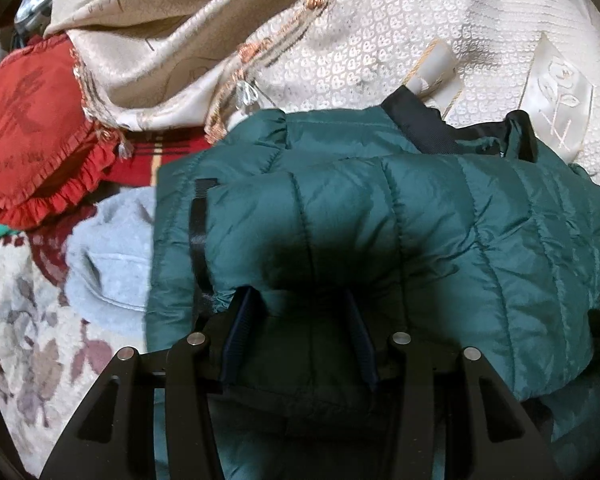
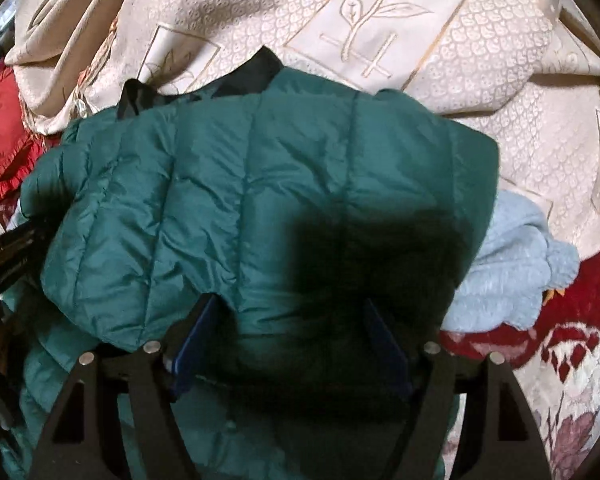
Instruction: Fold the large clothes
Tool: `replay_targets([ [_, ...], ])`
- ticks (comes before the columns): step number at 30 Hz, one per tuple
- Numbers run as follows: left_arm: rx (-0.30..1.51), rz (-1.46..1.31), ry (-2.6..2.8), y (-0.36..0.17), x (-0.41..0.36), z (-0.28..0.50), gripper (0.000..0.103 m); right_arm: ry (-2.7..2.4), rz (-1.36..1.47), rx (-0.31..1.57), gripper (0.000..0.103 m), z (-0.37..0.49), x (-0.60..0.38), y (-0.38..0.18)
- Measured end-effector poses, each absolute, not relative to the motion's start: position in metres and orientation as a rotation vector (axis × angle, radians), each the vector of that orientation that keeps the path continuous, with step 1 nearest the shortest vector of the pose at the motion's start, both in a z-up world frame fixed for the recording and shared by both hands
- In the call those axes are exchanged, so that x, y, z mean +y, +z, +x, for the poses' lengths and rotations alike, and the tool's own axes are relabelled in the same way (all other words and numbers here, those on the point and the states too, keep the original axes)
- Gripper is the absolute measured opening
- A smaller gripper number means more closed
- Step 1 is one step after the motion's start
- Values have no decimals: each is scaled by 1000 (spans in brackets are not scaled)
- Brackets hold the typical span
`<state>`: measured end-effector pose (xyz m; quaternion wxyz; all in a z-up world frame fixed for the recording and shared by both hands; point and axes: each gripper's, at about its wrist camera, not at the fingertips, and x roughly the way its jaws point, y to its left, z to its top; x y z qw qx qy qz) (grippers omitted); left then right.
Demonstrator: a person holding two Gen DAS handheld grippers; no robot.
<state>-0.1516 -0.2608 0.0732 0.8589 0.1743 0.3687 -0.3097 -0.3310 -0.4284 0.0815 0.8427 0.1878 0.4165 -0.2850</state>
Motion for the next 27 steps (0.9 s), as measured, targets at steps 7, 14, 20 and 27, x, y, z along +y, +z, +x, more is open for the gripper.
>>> replay_targets([
  [7, 752, 349, -656, 92, -238, -166, 29, -594, 419, 834, 79, -367, -412, 111],
  [14, 778, 325, -652, 96, -218, -176, 29, -603, 458, 837, 79, -383, -406, 110],
  [20, 791, 317, -650, 96, -206, -185, 29, -601, 434, 856, 79, -375, -392, 108],
  [27, 791, 316, -651, 97, -201, -191, 29, -589, 438, 870, 79, -371, -383, 105],
])
